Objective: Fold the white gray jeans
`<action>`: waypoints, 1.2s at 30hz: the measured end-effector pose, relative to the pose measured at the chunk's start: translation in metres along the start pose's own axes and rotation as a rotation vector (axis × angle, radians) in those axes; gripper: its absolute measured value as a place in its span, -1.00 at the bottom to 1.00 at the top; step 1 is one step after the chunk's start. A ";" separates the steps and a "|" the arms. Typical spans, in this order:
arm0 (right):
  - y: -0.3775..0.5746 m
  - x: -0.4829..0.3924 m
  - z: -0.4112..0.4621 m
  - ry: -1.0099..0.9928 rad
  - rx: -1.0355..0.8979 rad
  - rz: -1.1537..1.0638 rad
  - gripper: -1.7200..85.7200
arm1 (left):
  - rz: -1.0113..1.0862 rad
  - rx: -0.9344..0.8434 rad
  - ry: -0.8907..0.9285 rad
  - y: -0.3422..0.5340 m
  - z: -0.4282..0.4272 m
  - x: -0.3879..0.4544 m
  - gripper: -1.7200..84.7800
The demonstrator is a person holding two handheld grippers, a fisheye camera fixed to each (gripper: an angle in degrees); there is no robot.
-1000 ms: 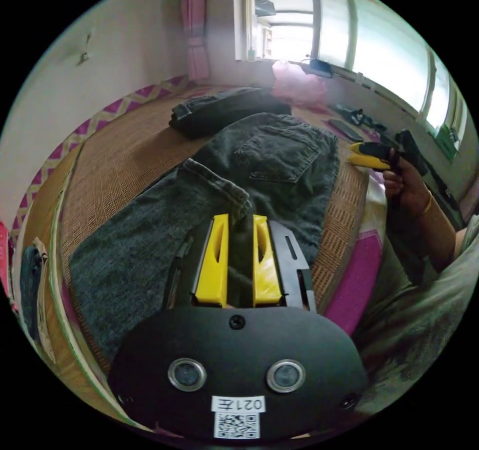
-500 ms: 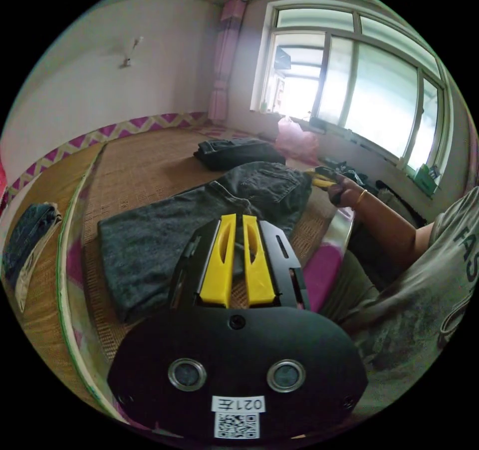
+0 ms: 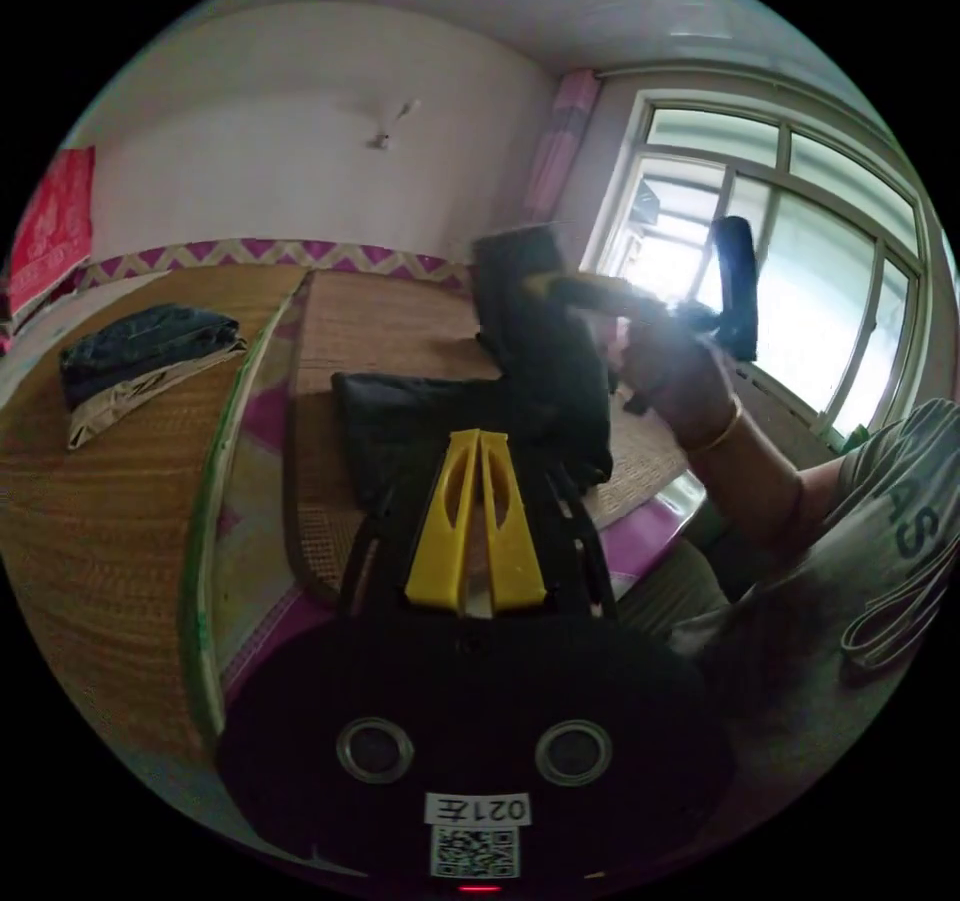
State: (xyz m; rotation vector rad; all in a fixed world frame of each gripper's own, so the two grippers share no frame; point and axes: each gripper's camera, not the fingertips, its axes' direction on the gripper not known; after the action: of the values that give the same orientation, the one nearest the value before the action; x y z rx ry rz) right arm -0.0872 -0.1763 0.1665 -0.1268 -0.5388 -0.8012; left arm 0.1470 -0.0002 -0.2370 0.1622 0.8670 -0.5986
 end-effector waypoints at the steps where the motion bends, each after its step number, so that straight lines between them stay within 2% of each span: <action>1: 0.001 -0.034 0.038 -0.019 -0.055 -0.066 -0.81 | -0.016 -0.005 -0.013 0.003 -0.005 -0.010 -0.98; 4: 0.023 -0.088 0.132 -0.080 -0.293 -0.181 -0.81 | -0.056 -0.024 -0.039 0.011 -0.015 -0.035 -0.98; 6: 0.029 -0.091 0.142 -0.104 -0.285 -0.136 -0.81 | -0.072 -0.032 -0.065 0.015 -0.023 -0.049 -0.98; 10: 0.010 -0.098 0.119 0.013 -0.140 -0.154 -0.81 | -0.122 -0.025 -0.081 0.016 -0.031 -0.082 -0.98; 12: 0.009 -0.106 0.132 -0.013 -0.152 -0.183 -0.81 | -0.144 -0.014 -0.072 0.011 -0.028 -0.096 -0.98; 15: 0.027 -0.121 0.181 -0.082 -0.307 -0.237 -0.80 | -0.153 0.008 -0.048 -0.003 -0.019 -0.112 -0.98; 18: 0.034 -0.106 0.177 -0.104 -0.277 -0.217 -0.78 | -0.155 -0.001 -0.037 -0.018 -0.006 -0.128 -0.97; 21: 0.030 -0.065 0.155 -0.299 -0.325 -0.170 -0.80 | -0.182 -0.003 -0.018 -0.036 0.009 -0.150 -0.94; 23: 0.035 -0.007 0.132 -0.443 -0.347 -0.059 -0.78 | -0.206 -0.007 -0.022 -0.057 0.024 -0.171 -0.86; 27: 0.060 0.100 0.106 -0.289 -0.290 0.194 -0.75 | -0.234 -0.046 -0.077 -0.094 0.056 -0.208 -0.76; 28: 0.070 0.133 0.108 -0.215 -0.304 0.265 -0.73 | -0.244 -0.085 -0.099 -0.106 0.070 -0.223 -0.74; 30: 0.087 0.184 0.119 -0.196 -0.349 0.382 -0.70 | -0.268 -0.152 -0.099 -0.123 0.094 -0.249 -0.70; 32: 0.115 0.248 0.139 -0.312 -0.376 0.584 -0.67 | -0.340 -0.283 0.027 -0.135 0.130 -0.286 -0.67; 35: 0.146 0.303 0.163 -0.446 -0.386 0.767 -0.66 | -0.396 -0.366 0.210 -0.140 0.164 -0.312 -0.67; 36: 0.150 0.310 0.168 -0.457 -0.394 0.784 -0.66 | -0.391 -0.378 0.211 -0.142 0.169 -0.313 -0.67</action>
State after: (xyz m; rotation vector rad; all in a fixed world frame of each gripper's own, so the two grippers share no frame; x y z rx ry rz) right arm 0.1274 -0.2215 0.4811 -0.8465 -0.6852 -0.0885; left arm 0.0257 -0.0454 0.1234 -0.2997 1.2134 -0.7767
